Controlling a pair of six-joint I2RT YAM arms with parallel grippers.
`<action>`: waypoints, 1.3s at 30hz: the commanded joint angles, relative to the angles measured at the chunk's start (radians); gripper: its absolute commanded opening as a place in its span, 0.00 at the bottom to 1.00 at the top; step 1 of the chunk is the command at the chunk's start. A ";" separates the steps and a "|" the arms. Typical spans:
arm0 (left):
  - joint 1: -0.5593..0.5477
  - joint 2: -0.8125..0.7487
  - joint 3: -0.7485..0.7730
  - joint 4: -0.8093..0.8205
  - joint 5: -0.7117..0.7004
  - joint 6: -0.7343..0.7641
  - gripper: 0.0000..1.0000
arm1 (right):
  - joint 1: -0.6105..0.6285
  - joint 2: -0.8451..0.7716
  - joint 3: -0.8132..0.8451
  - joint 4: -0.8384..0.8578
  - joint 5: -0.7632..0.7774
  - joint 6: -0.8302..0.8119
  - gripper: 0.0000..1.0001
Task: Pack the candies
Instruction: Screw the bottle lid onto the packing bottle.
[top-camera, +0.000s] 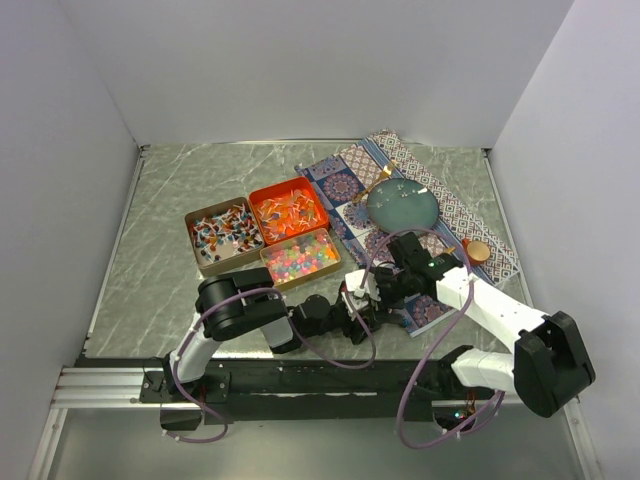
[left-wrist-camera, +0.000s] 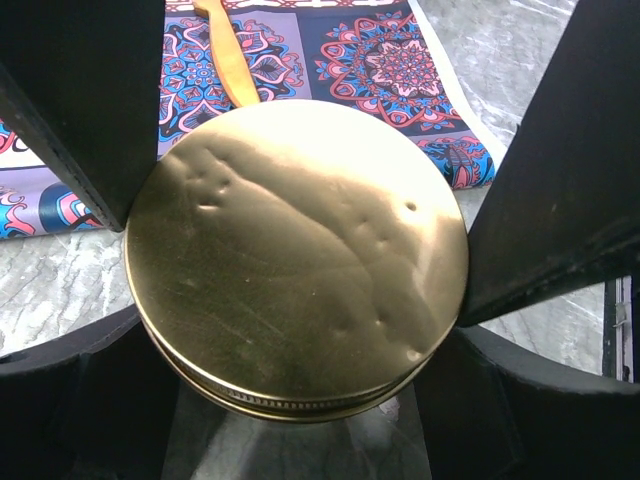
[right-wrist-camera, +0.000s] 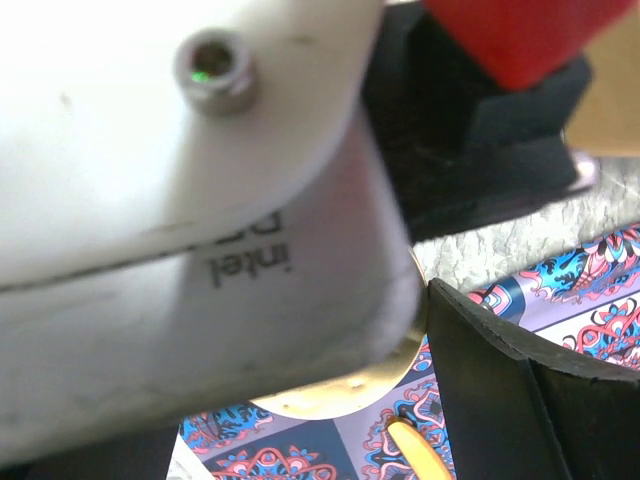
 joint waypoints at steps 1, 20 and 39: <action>0.001 0.105 -0.049 -0.495 -0.095 -0.080 0.01 | 0.050 0.051 -0.086 -0.025 -0.043 0.179 0.50; 0.017 0.113 -0.047 -0.511 -0.089 -0.093 0.01 | -0.045 0.016 -0.043 -0.204 -0.132 -0.039 1.00; 0.027 0.079 -0.037 -0.580 -0.056 -0.039 0.55 | -0.308 0.028 0.221 -0.605 0.012 -0.317 1.00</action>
